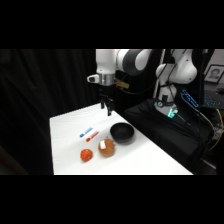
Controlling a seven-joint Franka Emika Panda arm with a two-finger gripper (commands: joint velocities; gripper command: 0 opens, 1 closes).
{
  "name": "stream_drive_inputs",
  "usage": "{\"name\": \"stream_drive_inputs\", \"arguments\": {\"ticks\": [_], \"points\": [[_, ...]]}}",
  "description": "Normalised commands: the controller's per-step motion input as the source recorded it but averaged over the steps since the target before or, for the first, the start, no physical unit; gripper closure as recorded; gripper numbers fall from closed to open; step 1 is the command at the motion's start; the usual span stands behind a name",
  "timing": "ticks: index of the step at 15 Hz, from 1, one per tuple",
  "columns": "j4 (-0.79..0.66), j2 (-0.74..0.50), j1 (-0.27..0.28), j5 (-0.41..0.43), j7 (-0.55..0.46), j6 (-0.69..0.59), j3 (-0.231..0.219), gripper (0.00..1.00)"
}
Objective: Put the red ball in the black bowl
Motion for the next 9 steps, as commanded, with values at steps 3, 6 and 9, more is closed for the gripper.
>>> {"name": "stream_drive_inputs", "arguments": {"ticks": [3, 6, 9], "points": [[0.03, 0.01, -0.015, 0.006, 0.01, -0.03, 0.01, 0.0], [0.19, 0.12, -0.011, 0.028, 0.02, -0.07, 0.013, 0.0], [0.37, 0.24, 0.007, 0.029, 0.03, -0.13, 0.031, 0.0]]}}
